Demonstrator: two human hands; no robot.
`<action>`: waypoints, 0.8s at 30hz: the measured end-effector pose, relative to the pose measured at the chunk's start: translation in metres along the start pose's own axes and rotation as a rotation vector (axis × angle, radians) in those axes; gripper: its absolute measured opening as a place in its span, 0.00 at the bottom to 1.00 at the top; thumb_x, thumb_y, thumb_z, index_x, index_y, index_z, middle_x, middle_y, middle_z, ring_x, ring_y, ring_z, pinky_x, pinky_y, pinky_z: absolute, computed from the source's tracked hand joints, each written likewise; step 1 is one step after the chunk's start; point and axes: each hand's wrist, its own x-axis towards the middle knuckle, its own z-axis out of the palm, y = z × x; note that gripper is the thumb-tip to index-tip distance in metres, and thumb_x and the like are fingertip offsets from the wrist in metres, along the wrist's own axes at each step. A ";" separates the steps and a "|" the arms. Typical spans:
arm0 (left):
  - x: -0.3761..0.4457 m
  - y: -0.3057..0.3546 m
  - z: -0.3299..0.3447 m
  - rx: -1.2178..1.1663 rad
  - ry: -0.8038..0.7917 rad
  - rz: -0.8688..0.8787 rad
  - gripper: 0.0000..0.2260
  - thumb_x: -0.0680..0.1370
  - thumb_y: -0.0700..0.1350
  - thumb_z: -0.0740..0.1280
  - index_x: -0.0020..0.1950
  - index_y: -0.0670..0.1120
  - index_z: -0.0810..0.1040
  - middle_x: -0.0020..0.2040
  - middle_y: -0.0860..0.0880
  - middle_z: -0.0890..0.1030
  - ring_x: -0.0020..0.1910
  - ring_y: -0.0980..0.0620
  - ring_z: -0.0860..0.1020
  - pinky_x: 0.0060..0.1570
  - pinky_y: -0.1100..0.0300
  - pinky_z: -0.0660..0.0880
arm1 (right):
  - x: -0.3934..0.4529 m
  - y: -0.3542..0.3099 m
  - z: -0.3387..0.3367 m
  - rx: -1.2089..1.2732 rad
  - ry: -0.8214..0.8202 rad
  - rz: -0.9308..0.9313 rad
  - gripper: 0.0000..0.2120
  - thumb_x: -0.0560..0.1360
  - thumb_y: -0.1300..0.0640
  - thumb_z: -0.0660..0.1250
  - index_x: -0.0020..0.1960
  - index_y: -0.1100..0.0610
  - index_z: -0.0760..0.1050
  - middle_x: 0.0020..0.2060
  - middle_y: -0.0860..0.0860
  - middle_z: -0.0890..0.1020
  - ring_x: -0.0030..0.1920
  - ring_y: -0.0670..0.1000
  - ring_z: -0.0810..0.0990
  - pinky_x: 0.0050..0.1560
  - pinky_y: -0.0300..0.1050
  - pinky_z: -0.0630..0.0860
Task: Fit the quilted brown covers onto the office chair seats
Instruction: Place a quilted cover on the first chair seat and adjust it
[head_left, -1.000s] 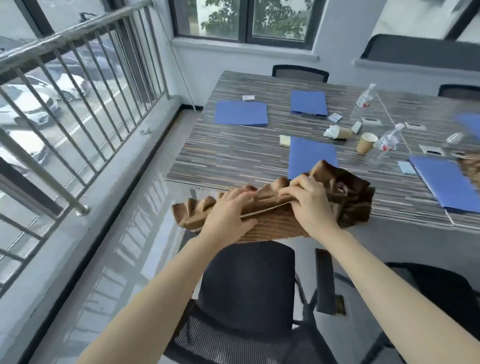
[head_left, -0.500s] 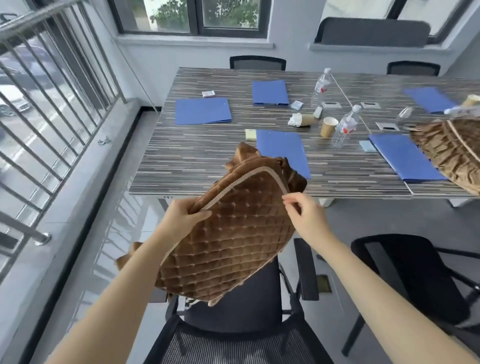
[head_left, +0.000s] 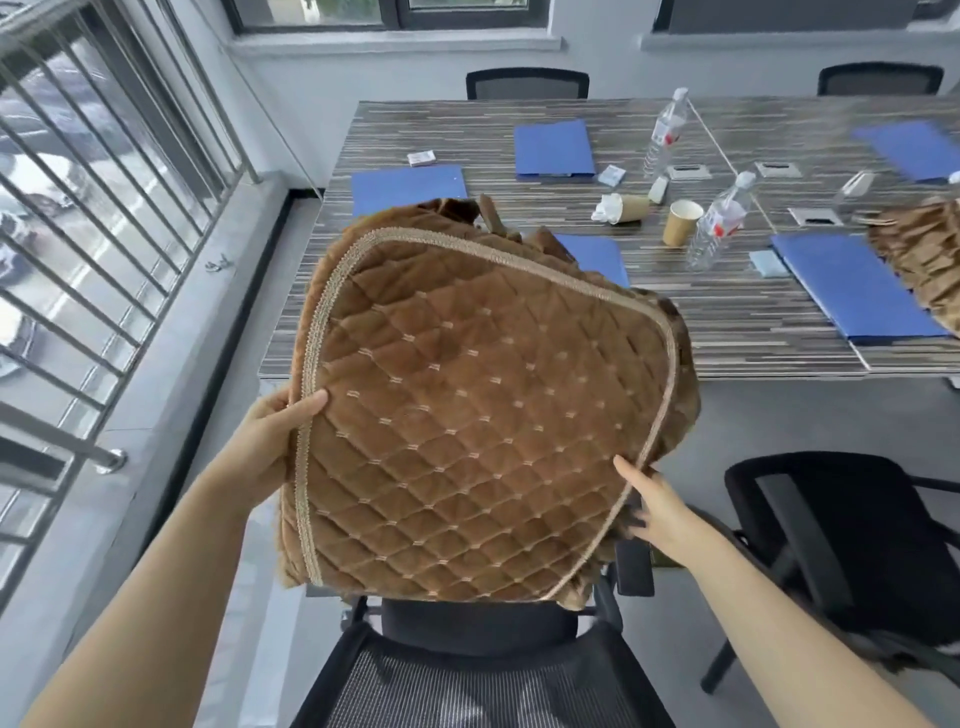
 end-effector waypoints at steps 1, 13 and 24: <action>0.004 -0.005 -0.003 -0.009 0.027 -0.009 0.28 0.68 0.51 0.76 0.63 0.37 0.77 0.58 0.35 0.81 0.55 0.38 0.81 0.53 0.45 0.80 | 0.003 -0.003 -0.001 0.047 -0.040 -0.019 0.50 0.56 0.41 0.80 0.72 0.48 0.63 0.69 0.51 0.72 0.66 0.60 0.72 0.67 0.62 0.68; 0.069 -0.164 -0.022 0.459 0.250 -0.275 0.19 0.74 0.39 0.72 0.63 0.44 0.72 0.58 0.44 0.80 0.55 0.45 0.80 0.52 0.50 0.79 | 0.057 0.037 0.001 -0.152 0.416 -0.154 0.23 0.79 0.66 0.63 0.72 0.58 0.65 0.69 0.56 0.72 0.64 0.58 0.73 0.65 0.57 0.68; 0.128 -0.281 -0.028 0.592 0.527 -0.218 0.12 0.78 0.36 0.64 0.59 0.45 0.67 0.52 0.49 0.75 0.50 0.46 0.73 0.49 0.53 0.69 | 0.151 0.092 0.048 -0.415 0.613 -0.301 0.07 0.80 0.62 0.62 0.57 0.60 0.69 0.49 0.54 0.76 0.53 0.59 0.76 0.56 0.53 0.72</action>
